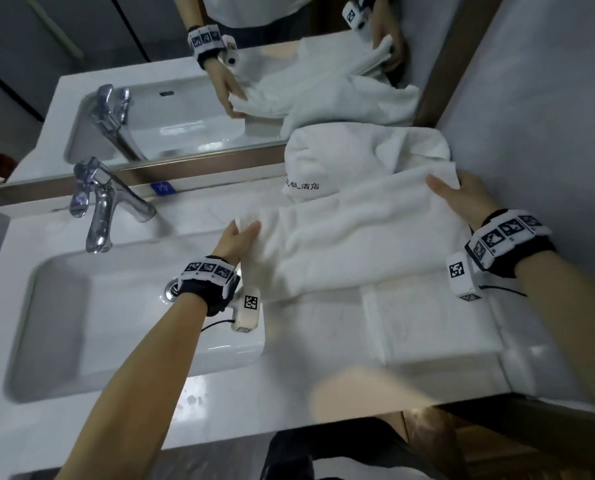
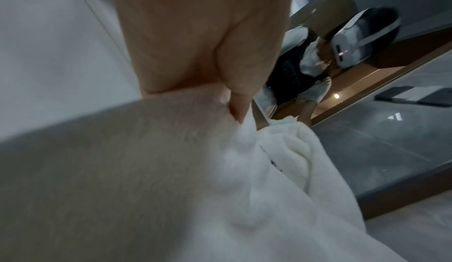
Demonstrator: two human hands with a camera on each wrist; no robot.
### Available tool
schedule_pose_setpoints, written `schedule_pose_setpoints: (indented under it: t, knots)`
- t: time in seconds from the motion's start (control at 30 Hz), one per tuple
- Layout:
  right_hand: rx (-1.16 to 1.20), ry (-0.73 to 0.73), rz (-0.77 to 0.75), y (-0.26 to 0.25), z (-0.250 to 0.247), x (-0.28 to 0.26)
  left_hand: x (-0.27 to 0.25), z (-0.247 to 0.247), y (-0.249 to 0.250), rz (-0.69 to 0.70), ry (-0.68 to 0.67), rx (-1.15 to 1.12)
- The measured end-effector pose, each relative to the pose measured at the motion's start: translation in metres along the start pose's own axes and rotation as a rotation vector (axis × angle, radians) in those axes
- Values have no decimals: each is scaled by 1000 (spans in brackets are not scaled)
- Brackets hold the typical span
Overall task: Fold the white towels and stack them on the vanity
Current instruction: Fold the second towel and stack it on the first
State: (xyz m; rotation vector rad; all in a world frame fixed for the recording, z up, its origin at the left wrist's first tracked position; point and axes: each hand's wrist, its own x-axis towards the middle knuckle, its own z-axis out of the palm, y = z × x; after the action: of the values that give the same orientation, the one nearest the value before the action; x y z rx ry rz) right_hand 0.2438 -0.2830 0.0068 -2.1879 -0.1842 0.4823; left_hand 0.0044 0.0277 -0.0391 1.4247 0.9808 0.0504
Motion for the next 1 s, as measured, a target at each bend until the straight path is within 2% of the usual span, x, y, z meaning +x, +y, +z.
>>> schedule_pose_setpoints:
  t: [0.27, 0.43, 0.6, 0.7, 0.8, 0.87, 0.93, 1.0]
  knots:
    - [86, 203, -134, -5, -24, -64, -85, -24, 12, 217, 123, -145]
    - [189, 147, -143, 10, -36, -103, -134, -36, 2, 293, 60, -109]
    - [153, 38, -125, 14, -50, -119, -148, -44, -8, 273, -5, 102]
    - [39, 85, -208, 4, -58, -124, -149, -47, 2, 376, 59, 162]
    - [-15, 228, -307, -7, -63, -131, -152, -56, 12, 550, 118, 114]
    - [-62, 319, -356, -5, -63, -140, -156, -64, 8, 667, 111, 121]
    - [-171, 402, -382, 9, -58, -155, -160, -67, -8, 746, 105, 289]
    - [-271, 418, -408, 32, -47, -172, -161, -65, -37, 775, 115, 570]
